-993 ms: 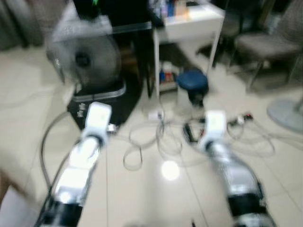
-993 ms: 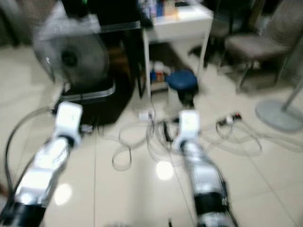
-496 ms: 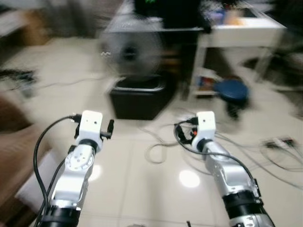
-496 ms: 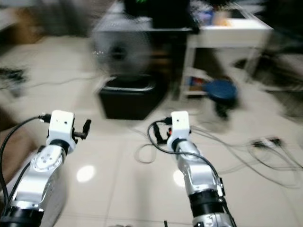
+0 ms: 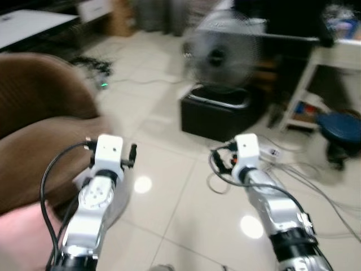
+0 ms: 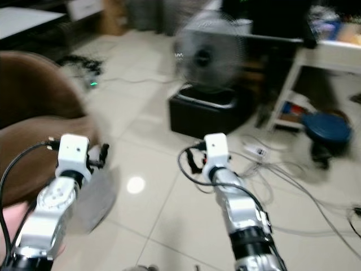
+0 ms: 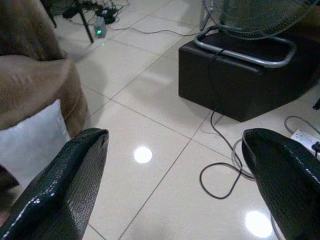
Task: Move the pillow to the sofa from floor
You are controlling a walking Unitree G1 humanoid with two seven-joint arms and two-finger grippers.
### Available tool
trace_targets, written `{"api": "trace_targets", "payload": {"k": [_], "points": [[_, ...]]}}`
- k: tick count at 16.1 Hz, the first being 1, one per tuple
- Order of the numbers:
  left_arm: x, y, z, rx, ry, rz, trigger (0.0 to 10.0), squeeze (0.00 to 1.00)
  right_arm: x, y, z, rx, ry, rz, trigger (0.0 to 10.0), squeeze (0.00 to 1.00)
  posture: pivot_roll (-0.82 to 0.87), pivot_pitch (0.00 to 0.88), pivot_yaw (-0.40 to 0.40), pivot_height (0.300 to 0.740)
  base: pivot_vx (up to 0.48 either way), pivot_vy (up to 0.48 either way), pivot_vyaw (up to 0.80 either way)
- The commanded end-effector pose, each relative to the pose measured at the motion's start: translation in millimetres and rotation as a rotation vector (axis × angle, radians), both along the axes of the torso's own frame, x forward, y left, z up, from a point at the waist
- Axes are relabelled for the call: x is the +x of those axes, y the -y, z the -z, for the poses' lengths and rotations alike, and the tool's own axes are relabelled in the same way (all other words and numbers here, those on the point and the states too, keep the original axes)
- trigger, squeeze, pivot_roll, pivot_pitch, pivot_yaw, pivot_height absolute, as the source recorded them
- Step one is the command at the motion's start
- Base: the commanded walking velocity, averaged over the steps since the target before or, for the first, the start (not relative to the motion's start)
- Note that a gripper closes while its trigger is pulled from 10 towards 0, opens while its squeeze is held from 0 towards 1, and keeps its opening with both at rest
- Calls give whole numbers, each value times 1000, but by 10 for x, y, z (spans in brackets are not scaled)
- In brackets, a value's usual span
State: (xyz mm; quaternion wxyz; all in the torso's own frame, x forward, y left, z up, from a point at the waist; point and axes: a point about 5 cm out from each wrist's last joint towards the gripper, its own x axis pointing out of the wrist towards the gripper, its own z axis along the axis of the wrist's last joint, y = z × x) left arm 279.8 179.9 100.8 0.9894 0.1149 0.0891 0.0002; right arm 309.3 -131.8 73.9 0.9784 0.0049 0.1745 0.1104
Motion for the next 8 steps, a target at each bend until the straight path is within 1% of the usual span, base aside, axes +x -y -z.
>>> {"api": "trace_targets", "payload": {"k": [1,3,4,6,8], "points": [[12,-34,-48,26,19,-7,10000,0,17,-45,-47,1,21,-12,10000,0,41,0,23,740,0,0,800],[13,-38,-59,31,21,-5,10000,0,13,-57,-23,-2,15,-21,10000,0,47,0,20,740,0,0,800],[20,-44,-66,31,23,-7,10000,0,14,-72,-18,20,13,-24,10000,0,49,0,19,740,0,0,0],[25,-46,-72,33,24,-5,10000,0,21,-78,-19,14,13,-28,10000,0,50,0,19,740,0,263,0],[36,-40,-79,36,24,4,10000,0,27,-83,-19,3,21,-32,10000,0,48,0,24,740,0,362,0]]}}
